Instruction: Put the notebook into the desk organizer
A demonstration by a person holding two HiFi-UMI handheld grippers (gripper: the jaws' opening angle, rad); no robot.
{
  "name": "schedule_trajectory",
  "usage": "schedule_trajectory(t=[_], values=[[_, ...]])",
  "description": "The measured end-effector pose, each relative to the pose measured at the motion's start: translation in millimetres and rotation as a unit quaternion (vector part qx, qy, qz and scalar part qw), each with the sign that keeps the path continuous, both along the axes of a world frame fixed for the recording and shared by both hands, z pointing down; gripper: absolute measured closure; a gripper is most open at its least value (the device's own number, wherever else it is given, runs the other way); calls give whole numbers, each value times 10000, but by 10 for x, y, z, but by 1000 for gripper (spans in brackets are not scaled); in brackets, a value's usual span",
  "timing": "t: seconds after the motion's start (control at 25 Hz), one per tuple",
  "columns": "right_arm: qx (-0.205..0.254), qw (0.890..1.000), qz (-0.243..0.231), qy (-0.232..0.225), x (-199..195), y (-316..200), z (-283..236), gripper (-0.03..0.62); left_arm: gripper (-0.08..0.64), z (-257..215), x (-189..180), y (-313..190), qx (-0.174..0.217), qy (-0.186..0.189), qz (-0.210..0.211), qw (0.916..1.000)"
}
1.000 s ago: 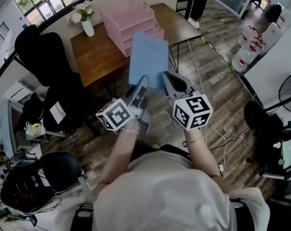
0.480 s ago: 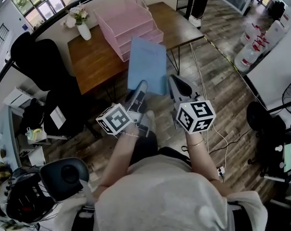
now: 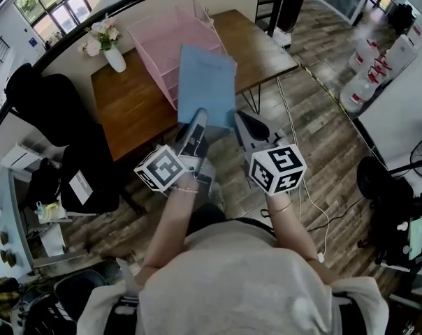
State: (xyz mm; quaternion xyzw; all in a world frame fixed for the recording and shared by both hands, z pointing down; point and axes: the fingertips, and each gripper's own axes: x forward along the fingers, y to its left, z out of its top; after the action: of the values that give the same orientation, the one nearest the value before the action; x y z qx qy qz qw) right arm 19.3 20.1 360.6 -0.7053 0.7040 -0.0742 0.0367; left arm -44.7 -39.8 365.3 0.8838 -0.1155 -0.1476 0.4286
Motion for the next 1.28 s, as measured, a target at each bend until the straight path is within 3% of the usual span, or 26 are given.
schedule_trajectory(t=[0.32,0.48,0.8,1.0,1.28], values=[[88,9997,-20,230,353,-641,-166,583,485,-137,296,-703,-45,190,-124,9997],[151,9994,-103,278,458,-962,-224,583,485,-14,361,-1048,28,117,-254,9996],[261,9988,-266,317,620,-1434,-309,583,483,-205,546,-1407,7,250,-216,9995],[228,9989,-358,222,712,-1569,-269,583,482,-151,537,-1550,-106,171,-463,9987],[125,9960,-866,158,738,-1822,-192,583,482,-62,555,-1697,-269,143,-875,9957]])
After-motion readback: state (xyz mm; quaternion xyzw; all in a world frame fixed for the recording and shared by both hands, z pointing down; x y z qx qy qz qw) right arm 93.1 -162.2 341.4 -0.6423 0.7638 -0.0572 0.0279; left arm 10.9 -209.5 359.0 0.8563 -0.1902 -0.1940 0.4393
